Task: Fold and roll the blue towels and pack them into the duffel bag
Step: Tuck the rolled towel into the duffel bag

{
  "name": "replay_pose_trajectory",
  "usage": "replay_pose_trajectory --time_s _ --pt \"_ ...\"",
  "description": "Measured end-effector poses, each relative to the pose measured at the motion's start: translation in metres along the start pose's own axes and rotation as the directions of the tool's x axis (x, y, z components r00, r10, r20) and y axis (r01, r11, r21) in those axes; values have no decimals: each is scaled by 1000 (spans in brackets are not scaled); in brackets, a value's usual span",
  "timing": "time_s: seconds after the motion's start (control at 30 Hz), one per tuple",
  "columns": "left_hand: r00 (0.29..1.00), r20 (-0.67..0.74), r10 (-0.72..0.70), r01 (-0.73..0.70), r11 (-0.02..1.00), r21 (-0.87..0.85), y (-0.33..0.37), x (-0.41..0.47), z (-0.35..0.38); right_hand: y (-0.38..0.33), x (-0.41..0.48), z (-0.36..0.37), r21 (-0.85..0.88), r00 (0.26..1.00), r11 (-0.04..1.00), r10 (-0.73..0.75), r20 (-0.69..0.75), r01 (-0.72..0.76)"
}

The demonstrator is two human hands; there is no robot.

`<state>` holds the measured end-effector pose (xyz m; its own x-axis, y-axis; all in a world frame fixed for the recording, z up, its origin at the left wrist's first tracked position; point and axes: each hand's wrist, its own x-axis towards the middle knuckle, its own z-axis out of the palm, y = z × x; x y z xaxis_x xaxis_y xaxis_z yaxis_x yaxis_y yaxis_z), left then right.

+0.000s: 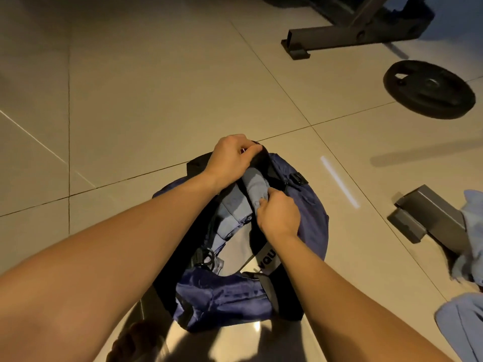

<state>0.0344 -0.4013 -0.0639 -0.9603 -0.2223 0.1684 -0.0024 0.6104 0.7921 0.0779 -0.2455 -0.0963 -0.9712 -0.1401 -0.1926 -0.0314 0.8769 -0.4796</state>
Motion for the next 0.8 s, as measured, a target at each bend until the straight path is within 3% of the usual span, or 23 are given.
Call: replay_pose_trajectory --time_s 0.1,0.2,0.4,0.53,0.67,0.8 --pt "993 122 7 -8 1000 7 0 9 -2 -2 14 14 9 997 999 -41 72 41" --pt "976 218 -23 10 998 63 -5 17 -4 -1 28 19 33 996 999 30 85 -33" --pt "954 231 -192 238 952 -190 -18 28 -3 -9 40 23 141 992 989 59 -110 -43" --pt "948 241 -210 270 929 -254 -19 27 -1 -3 40 32 230 991 964 137 12 -136" --pt "942 277 -191 256 941 -223 -18 26 6 -10 46 42 403 973 898 220 -65 -176" --pt "938 312 -155 216 961 -174 -17 26 8 -6 43 54 471 950 837 313 8 -280"
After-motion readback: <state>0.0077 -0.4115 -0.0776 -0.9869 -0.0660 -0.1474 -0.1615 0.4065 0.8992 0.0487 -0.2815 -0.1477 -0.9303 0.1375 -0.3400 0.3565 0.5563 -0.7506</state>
